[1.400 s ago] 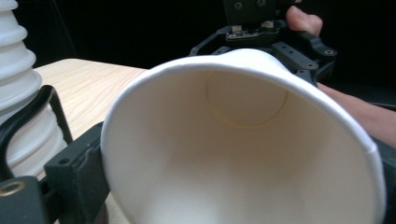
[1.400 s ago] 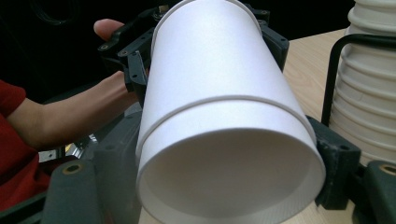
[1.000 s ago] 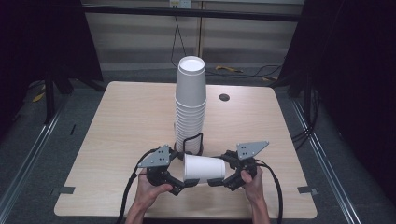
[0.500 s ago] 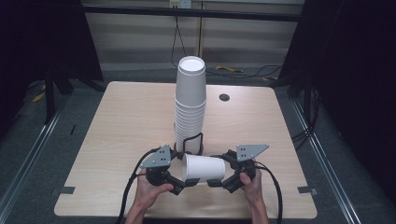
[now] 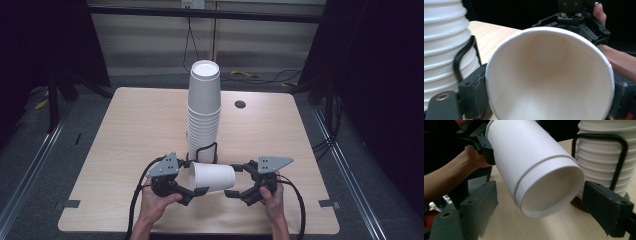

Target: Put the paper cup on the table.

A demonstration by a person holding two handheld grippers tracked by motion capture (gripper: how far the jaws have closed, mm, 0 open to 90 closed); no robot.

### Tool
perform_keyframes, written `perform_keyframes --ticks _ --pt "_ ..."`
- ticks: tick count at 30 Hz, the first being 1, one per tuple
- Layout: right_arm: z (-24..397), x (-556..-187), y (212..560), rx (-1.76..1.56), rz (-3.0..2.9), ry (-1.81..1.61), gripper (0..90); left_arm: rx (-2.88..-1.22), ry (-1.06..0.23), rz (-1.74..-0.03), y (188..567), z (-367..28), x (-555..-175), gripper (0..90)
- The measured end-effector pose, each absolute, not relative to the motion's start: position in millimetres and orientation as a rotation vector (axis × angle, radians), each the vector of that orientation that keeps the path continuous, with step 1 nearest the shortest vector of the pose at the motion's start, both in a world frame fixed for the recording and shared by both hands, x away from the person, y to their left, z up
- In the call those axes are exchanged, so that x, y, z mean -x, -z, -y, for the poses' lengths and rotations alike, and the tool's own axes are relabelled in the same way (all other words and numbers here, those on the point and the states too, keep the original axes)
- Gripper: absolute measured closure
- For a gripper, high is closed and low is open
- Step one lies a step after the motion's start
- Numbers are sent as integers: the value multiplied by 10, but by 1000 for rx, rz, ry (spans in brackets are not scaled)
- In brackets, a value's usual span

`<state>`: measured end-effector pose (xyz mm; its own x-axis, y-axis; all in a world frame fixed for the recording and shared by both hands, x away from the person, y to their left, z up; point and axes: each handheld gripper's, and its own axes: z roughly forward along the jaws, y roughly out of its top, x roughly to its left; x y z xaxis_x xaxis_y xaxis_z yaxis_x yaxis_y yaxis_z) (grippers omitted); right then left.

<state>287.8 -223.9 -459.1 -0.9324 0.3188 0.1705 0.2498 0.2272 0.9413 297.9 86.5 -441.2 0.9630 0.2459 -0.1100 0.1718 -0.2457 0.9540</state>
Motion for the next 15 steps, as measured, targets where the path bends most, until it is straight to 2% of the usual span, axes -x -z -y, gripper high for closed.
perform_keyframes --ticks 15 --pt "2457 -2782 4652 -745 -2247 -1817 134 -1871 -92 -354 4357 -1056 -3021 119"
